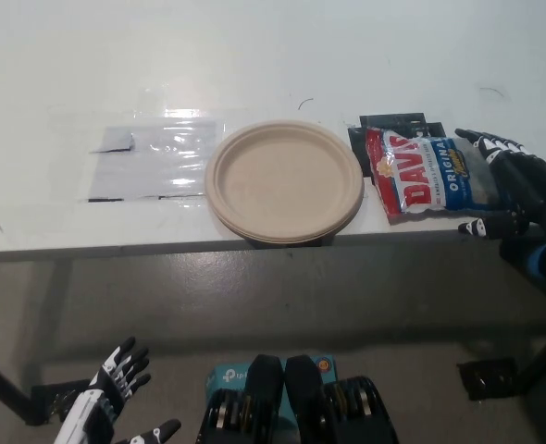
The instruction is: The robot picks up a small bag of sunflower seeds on the right hand side and take it to the empty plate on the left hand side then pours some sunflower seeds on to the plate.
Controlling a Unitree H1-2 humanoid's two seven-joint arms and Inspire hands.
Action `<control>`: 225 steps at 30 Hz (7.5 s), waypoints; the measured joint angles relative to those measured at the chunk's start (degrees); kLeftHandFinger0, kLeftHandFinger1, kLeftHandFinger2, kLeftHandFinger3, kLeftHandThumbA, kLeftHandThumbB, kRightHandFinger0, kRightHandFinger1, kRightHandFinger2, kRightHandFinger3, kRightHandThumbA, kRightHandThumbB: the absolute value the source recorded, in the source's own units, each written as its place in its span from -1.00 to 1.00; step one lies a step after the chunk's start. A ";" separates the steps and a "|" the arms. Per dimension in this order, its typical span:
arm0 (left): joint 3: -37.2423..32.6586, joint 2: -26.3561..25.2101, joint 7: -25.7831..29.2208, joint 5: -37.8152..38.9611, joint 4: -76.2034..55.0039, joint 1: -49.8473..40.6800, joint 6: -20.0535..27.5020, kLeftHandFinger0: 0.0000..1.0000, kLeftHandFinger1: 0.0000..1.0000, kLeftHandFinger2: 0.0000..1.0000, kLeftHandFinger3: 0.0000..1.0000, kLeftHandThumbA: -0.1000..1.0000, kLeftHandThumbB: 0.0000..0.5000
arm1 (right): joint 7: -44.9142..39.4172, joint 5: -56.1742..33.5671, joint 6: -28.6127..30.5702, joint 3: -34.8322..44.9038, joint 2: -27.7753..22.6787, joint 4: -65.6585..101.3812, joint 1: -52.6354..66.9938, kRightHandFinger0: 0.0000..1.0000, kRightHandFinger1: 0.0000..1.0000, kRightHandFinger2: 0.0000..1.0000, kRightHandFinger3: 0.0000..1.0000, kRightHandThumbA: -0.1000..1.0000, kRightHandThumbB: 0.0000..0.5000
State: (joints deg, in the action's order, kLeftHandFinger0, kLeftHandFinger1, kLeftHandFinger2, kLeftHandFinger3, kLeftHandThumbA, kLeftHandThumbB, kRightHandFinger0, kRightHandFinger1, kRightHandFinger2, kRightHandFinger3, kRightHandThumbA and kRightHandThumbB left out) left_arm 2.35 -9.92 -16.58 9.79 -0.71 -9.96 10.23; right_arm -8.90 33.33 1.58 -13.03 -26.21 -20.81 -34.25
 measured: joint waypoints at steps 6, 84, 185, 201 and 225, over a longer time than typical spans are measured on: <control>-0.01 0.00 -0.01 0.02 0.01 -0.24 0.01 1.00 1.00 1.00 1.00 1.00 0.23 | -0.01 -0.19 -0.01 -0.05 0.00 0.00 -0.01 1.00 1.00 1.00 1.00 1.00 0.61; 0.49 0.00 -0.04 0.35 0.31 -0.56 0.04 1.00 1.00 1.00 1.00 1.00 0.23 | 33.71 9.61 4.83 -21.74 11.00 -55.97 -25.52 -1.00 -0.55 0.55 0.65 -1.00 -0.26; 0.40 -0.25 -0.10 1.15 -0.76 -1.19 -0.65 1.00 1.00 1.00 1.00 1.00 0.25 | 65.21 33.59 17.49 -43.84 8.63 -50.08 -34.10 -1.00 -1.00 -0.61 -0.28 -1.00 0.30; 0.37 -1.21 -0.12 1.15 -0.79 -0.89 -0.81 1.00 1.00 1.00 1.00 1.00 0.30 | 64.11 40.15 9.84 -55.32 12.86 -57.38 -33.53 -1.00 -1.00 -0.83 -0.45 -0.89 0.40; 0.20 -1.36 -0.12 1.13 -0.91 -0.76 -1.10 1.00 1.00 1.00 1.00 1.00 0.24 | 62.07 41.52 6.55 -59.02 13.93 -57.18 -30.57 -1.00 -1.00 -0.91 -0.56 -1.00 0.19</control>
State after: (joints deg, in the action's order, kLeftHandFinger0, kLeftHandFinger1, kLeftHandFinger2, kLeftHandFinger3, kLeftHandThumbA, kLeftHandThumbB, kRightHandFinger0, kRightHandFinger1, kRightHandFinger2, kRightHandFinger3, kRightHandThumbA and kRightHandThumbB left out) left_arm 2.55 -11.28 -16.69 10.92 -1.62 -10.72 9.13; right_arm 53.16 74.85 8.14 -72.05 -12.28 -77.99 -64.81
